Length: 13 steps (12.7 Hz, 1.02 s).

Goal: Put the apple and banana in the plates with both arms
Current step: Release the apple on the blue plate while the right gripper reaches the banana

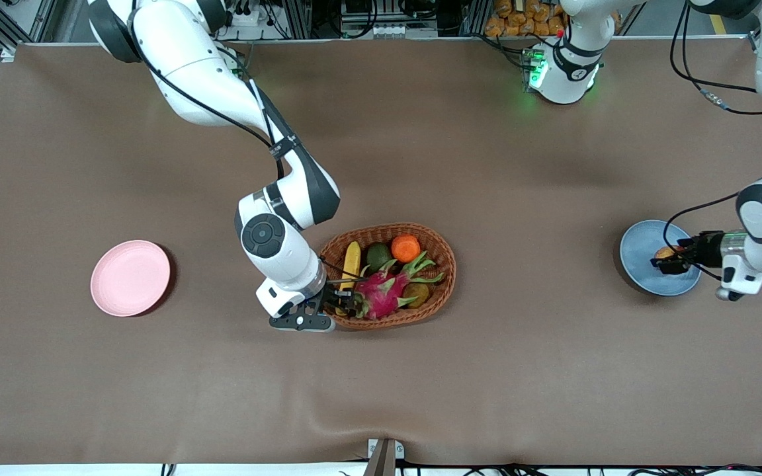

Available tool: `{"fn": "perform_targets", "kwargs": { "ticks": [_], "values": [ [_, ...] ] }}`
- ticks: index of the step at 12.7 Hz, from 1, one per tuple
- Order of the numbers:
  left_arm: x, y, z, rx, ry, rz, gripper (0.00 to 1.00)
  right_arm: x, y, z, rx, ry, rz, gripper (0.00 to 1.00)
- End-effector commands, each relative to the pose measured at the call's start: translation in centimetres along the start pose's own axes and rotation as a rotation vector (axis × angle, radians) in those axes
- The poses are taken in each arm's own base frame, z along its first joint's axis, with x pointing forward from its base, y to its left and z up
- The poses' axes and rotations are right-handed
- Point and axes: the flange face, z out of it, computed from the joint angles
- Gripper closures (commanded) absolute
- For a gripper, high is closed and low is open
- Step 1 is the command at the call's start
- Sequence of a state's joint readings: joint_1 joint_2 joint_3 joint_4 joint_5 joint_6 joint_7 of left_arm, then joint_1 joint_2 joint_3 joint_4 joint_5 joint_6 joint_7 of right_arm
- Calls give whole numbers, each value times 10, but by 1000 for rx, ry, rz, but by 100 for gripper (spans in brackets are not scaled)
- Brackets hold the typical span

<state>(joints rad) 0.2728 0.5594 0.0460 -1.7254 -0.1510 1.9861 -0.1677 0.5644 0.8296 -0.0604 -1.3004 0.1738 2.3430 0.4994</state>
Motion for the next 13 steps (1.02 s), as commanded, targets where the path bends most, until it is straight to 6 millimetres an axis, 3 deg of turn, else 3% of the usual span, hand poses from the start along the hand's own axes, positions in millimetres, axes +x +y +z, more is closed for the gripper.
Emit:
{"fn": "perform_targets", "kwargs": {
  "ticks": [1, 4, 5, 6, 7, 9, 11, 13],
  "values": [
    [-33, 26, -112, -23, 21, 82, 0, 0, -11, 6, -2, 27, -8, 39],
    [-85, 69, -221, -46, 82, 186, 0, -1, -11, 8, -3, 26, -8, 39],
    [-106, 87, -251, -21, 132, 230, 0, -3, -13, 10, -4, 23, -10, 46],
    [-131, 111, -271, 23, 185, 286, 0, -3, -14, 9, -3, 24, -12, 59],
    [-152, 126, -286, 58, 228, 319, 0, -2, -13, 9, -3, 24, -12, 77],
    [-181, 141, -308, 68, 279, 370, 0, -1, -12, 9, -2, 27, -11, 99],
    [-200, 140, -325, 72, 304, 368, 0, -1, -13, 8, -1, 28, -12, 100],
    [-207, 139, -332, 69, 319, 370, 0, 3, -10, 0, 1, 35, -8, 100]
  ]
}}
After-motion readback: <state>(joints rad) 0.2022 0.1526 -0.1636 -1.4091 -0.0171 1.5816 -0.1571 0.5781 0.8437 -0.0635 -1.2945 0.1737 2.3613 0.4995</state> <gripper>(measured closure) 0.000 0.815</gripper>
